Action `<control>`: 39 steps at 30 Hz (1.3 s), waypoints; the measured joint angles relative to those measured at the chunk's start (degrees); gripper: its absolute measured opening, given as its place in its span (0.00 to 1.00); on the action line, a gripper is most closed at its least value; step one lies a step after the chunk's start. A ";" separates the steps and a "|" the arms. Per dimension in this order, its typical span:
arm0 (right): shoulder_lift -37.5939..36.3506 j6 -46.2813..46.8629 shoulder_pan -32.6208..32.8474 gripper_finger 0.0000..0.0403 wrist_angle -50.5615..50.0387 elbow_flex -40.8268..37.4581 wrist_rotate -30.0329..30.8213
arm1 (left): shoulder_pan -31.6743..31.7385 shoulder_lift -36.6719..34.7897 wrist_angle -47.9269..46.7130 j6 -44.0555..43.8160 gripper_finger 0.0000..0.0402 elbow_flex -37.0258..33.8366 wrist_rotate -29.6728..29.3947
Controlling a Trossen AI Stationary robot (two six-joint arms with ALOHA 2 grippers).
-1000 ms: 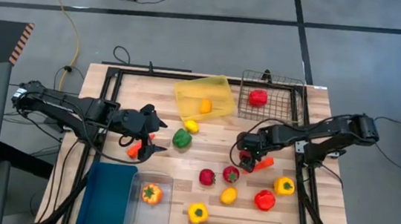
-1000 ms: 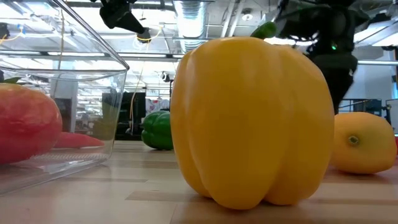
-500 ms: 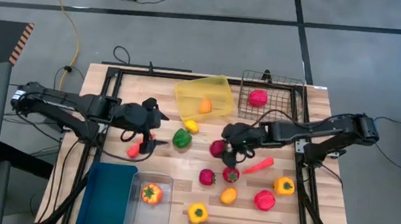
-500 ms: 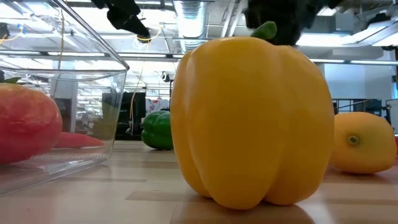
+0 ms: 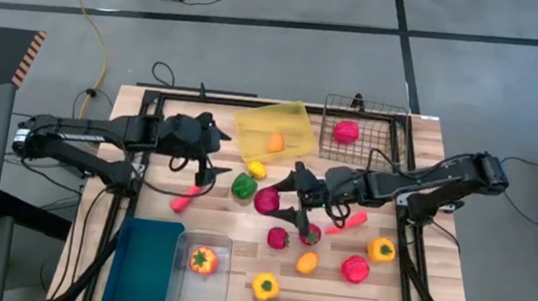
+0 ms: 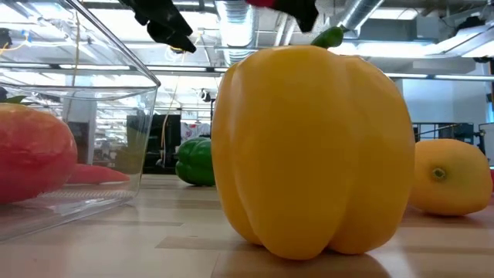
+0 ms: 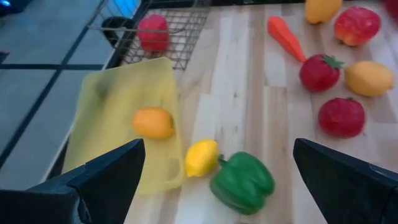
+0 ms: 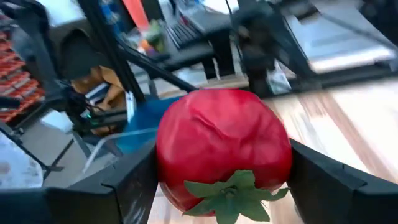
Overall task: Sort produce into baskets
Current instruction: Put the top right red tomato into the transparent bin
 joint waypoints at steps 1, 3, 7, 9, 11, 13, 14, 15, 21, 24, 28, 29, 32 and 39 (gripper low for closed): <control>0.51 -0.49 0.31 0.82 1.63 0.00 0.01 | 0.55 0.00 -0.04 0.13 0.99 0.00 0.05; 1.90 -1.15 0.93 0.82 5.67 0.09 -0.04 | 1.86 0.00 -0.01 0.22 0.99 0.00 1.16; 7.72 -3.60 1.97 0.82 11.03 1.71 -0.27 | 4.04 0.00 0.23 0.21 0.99 -0.02 4.13; 11.37 -3.60 2.37 0.82 10.74 4.03 -1.72 | 4.82 0.00 0.59 0.22 0.99 -0.02 4.52; 14.80 -3.65 2.36 0.82 11.01 6.81 -4.18 | 5.59 0.00 0.70 0.72 0.99 -0.03 4.57; 18.50 -3.67 2.32 0.82 10.95 10.16 -7.77 | 6.32 -0.02 1.38 1.56 0.99 -0.02 4.57; 20.09 -3.65 2.21 0.82 11.15 11.67 -9.42 | 6.63 0.00 1.64 1.91 0.99 -0.03 4.59; 21.80 -3.61 2.19 0.82 10.57 13.15 -11.01 | 6.89 0.00 1.84 2.00 0.99 -0.04 4.91; 30.62 -2.20 2.19 0.82 2.94 22.76 -15.45 | 7.59 -0.02 2.80 1.98 0.99 -0.02 8.88; 34.23 0.47 2.15 0.83 0.48 26.21 -16.94 | 7.59 -0.02 2.67 1.97 0.99 -0.03 9.93; 37.49 3.77 1.20 0.83 0.96 29.25 -21.35 | 7.59 -0.02 2.61 1.92 0.99 -0.02 10.51; 38.03 4.84 0.91 0.83 1.03 29.57 -22.26 | 7.59 -0.02 2.61 1.89 0.99 -0.03 10.50; 40.17 8.49 -0.06 0.84 0.80 30.24 -25.30 | 7.59 -0.02 2.61 1.87 0.99 -0.02 10.51; 43.84 12.29 -0.38 0.84 1.72 30.32 -27.41 | 7.57 -0.02 2.56 2.41 0.99 -0.02 10.49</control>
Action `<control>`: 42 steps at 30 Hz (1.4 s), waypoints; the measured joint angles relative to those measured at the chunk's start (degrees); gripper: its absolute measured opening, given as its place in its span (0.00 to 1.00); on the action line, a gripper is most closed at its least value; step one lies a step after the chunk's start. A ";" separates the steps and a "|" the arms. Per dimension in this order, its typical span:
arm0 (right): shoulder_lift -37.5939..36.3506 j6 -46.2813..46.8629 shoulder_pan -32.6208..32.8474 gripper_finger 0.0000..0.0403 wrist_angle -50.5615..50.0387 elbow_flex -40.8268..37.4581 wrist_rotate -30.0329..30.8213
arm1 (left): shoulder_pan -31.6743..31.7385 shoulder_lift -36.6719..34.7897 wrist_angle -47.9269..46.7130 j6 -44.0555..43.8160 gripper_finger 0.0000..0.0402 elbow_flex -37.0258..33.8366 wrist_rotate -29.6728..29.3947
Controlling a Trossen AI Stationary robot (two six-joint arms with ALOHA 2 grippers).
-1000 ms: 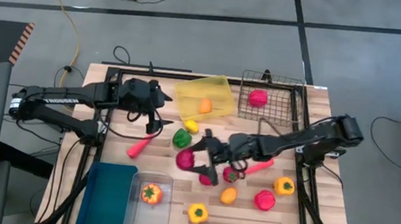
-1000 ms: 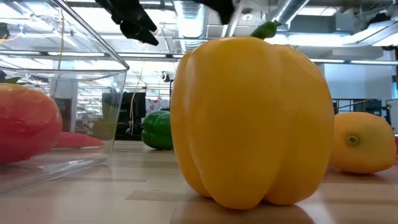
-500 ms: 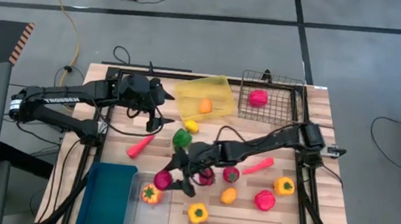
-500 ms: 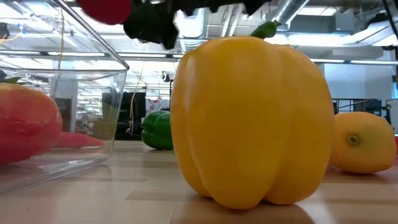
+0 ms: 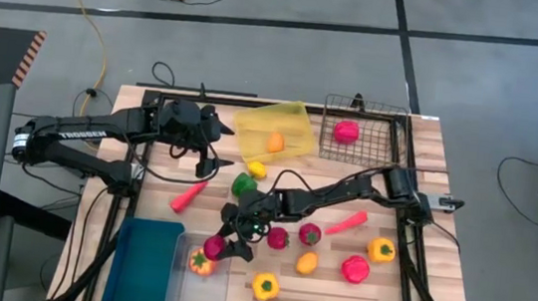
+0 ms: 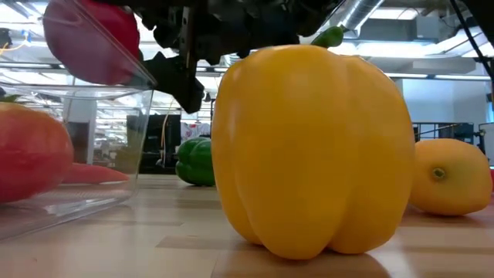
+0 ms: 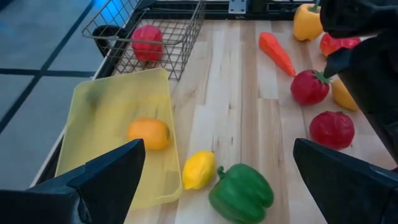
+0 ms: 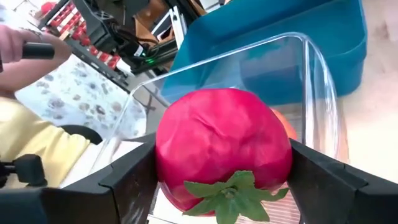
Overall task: Sort produce into baskets
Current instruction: Put the top right red tomato into the transparent bin, then put the bottom yellow bell pepper into the wire basket
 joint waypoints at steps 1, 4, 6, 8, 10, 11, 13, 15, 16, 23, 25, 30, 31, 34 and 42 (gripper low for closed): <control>0.04 0.02 0.02 0.84 0.01 0.00 -0.05 | 0.00 0.00 0.00 0.01 0.99 -0.01 0.01; 0.04 -0.22 0.02 0.84 -0.02 0.00 -0.01 | 0.00 0.00 0.00 0.01 0.99 0.00 0.02; -0.28 -0.64 -0.06 0.84 -0.01 -0.02 -0.01 | 0.00 0.00 0.00 0.01 0.99 -0.01 0.00; -0.38 -0.64 -0.06 0.84 0.63 -0.10 0.03 | 0.00 0.00 0.00 0.03 0.99 0.00 0.00; -0.38 -0.65 -0.06 0.84 2.32 -0.14 0.21 | 0.00 0.00 -0.02 0.03 0.99 0.00 0.00; -0.38 -0.68 -0.07 0.84 3.25 -0.17 0.24 | 0.00 0.00 -0.02 0.03 0.99 0.00 0.00; -0.44 -0.68 -0.07 0.84 3.97 -0.15 0.29 | 0.00 0.00 -0.09 0.03 0.99 -0.01 0.00; -0.47 -0.69 -0.08 0.84 3.60 -0.15 0.29 | 0.00 0.00 -0.24 0.05 0.99 0.00 -0.02; -0.47 -0.71 -0.18 0.84 3.35 -0.17 0.29 | 0.00 0.00 -0.22 0.09 0.99 0.00 -0.02; -0.47 -0.84 -0.39 0.92 3.47 -0.17 0.36 | 0.00 0.00 -0.22 1.28 0.99 0.00 -0.04; -0.47 -0.85 -0.35 0.95 3.63 -0.17 0.34 | 0.00 0.00 -0.22 1.30 0.99 0.00 -0.04; -0.47 -0.88 -0.81 0.98 3.56 -0.17 0.36 | 0.00 0.00 -0.22 1.23 0.99 0.00 -0.04; -0.47 -0.88 -0.83 0.98 3.62 -0.17 0.36 | 0.00 0.00 -0.22 1.23 0.99 0.00 -0.04; -0.47 -0.84 -0.93 0.98 3.66 -0.17 0.34 | 0.00 0.00 -0.22 1.21 0.99 0.00 -0.04; -0.81 4.26 -2.41 0.98 3.36 -0.17 -2.49 | 0.00 0.00 -0.22 1.19 0.99 0.00 -0.04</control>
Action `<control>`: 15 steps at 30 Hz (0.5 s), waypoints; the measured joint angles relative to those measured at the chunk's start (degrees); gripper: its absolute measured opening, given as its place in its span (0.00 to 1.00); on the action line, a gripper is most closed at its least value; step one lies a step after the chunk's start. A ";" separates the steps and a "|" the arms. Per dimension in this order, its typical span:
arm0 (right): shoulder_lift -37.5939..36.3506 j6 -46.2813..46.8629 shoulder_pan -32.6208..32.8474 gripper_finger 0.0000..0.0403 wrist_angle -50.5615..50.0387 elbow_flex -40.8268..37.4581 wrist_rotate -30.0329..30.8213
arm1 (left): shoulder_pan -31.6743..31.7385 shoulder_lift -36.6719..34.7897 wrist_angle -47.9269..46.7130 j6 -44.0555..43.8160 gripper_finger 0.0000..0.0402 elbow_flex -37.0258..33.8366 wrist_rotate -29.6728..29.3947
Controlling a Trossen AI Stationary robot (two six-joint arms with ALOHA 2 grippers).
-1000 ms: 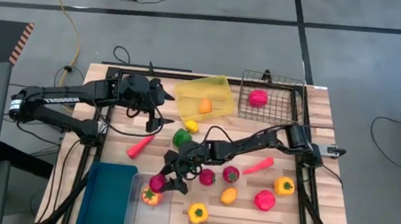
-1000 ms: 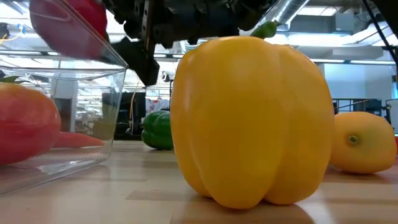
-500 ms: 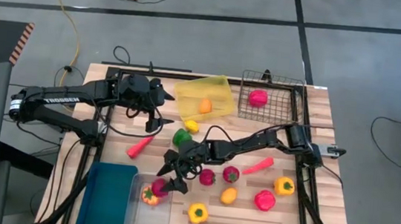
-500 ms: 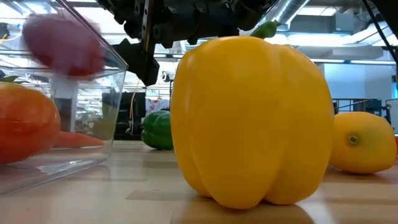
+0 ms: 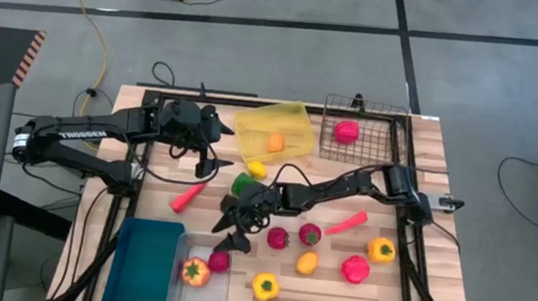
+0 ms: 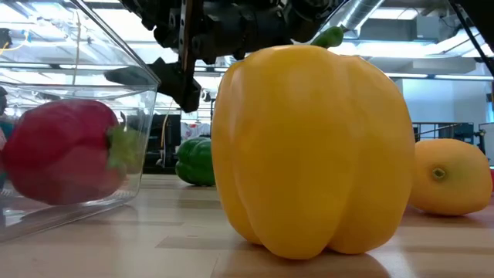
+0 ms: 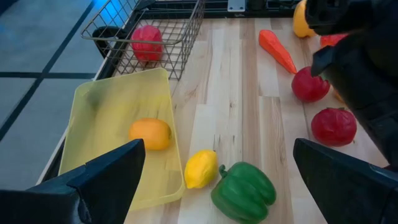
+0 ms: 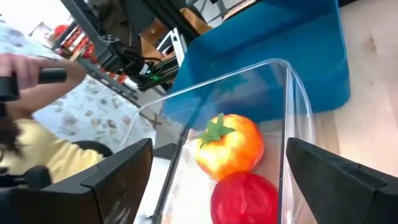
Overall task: Sort produce into baskets
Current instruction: Put the bottom yellow bell pepper into the wire basket
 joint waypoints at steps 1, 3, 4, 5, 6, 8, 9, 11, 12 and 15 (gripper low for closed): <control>-0.24 0.01 -0.27 0.98 -0.11 0.00 -1.00 | 0.00 0.00 0.00 0.00 0.99 0.00 0.00; -0.89 -0.01 -0.65 0.98 0.25 0.04 -2.11 | 0.00 0.00 0.01 0.03 0.99 0.00 -0.02; -1.41 -0.01 -0.75 0.98 -0.11 0.04 -2.63 | 0.00 0.00 0.02 0.16 0.99 0.00 -0.03; -1.94 -0.03 -0.87 0.98 -0.25 0.04 -3.03 | -0.01 0.00 0.01 0.37 0.99 0.00 -0.03; -2.41 -0.13 -1.02 0.98 -0.05 0.04 -3.29 | 0.00 0.00 0.02 0.42 0.99 0.00 -0.07; -3.91 -0.67 -1.04 0.98 -1.36 0.04 -3.31 | 0.00 0.00 0.02 0.51 0.99 0.00 -0.07; -4.65 -1.53 -1.04 0.98 -2.32 0.04 -3.33 | 0.00 0.00 0.02 0.52 0.99 0.00 -0.06; -6.58 -3.34 -1.04 0.98 -5.77 0.04 -3.31 | 0.00 0.00 0.02 0.52 0.99 0.00 -0.06; -7.58 -4.25 -0.98 0.98 -8.07 0.04 -3.30 | 0.00 0.00 0.02 0.52 0.99 0.00 -0.06; -11.02 -7.05 -0.46 0.98 -15.61 0.04 -2.22 | -0.02 0.00 0.02 0.52 0.99 0.00 -0.05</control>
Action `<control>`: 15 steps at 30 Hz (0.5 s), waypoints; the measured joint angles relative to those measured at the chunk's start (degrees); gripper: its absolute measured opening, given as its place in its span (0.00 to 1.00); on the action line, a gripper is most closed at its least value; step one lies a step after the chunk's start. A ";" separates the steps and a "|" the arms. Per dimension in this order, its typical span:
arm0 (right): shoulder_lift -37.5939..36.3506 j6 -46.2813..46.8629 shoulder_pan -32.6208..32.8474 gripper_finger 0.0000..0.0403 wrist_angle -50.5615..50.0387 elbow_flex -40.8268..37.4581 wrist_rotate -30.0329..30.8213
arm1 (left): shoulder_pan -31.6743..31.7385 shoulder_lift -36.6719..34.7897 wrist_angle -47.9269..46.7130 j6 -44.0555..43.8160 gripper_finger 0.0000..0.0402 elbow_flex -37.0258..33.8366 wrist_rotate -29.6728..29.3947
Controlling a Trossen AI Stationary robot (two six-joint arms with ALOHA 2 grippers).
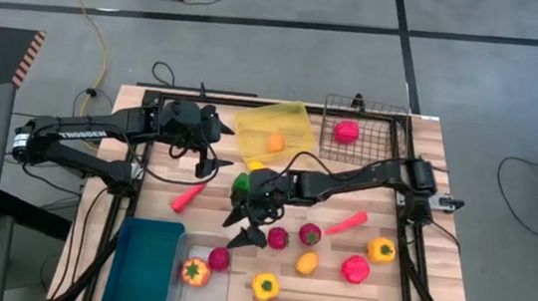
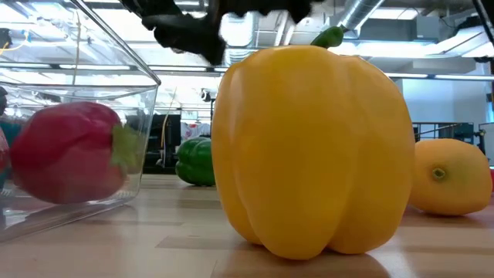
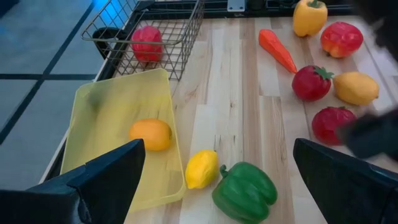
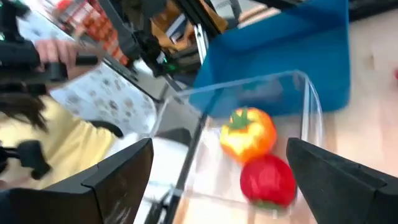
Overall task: Sort produce into baskets
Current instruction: Put the bottom yellow bell pepper into the wire basket
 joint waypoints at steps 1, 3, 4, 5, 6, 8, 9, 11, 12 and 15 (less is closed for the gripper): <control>-1.17 -0.99 0.42 0.98 -2.35 0.00 1.28 | 0.02 0.00 0.00 0.00 0.99 0.00 0.01; -3.79 -2.85 1.34 0.98 -7.29 0.00 4.80 | 0.00 0.00 0.00 -0.06 0.99 0.00 0.01; -5.04 -3.72 1.89 0.98 -9.90 0.00 6.65 | 0.00 0.00 0.00 -0.04 0.99 0.00 0.01; -6.13 -4.55 2.43 0.98 -11.86 0.00 8.56 | 0.02 0.00 0.00 -0.05 0.99 0.00 0.01; -7.24 -5.29 2.98 0.98 -13.67 0.00 10.59 | 0.02 0.00 0.00 -0.08 0.99 0.00 0.01; -9.15 -5.59 4.17 0.98 -17.51 0.00 13.88 | 0.01 0.00 0.00 -0.26 0.99 0.00 0.01; -9.87 -5.25 4.68 0.98 -18.42 0.00 15.04 | 0.02 0.00 0.00 -0.44 0.99 0.00 0.03; -11.12 -4.71 5.83 0.98 -20.72 0.00 16.06 | 0.00 0.00 -0.02 -0.50 0.99 0.00 0.03; -11.52 -4.70 6.47 0.98 -21.36 0.00 16.36 | 0.00 0.00 -0.02 -0.51 0.99 0.00 0.03; -11.79 -4.67 8.51 0.98 -21.83 0.02 17.14 | 0.01 0.00 -0.07 -0.59 0.99 0.00 0.03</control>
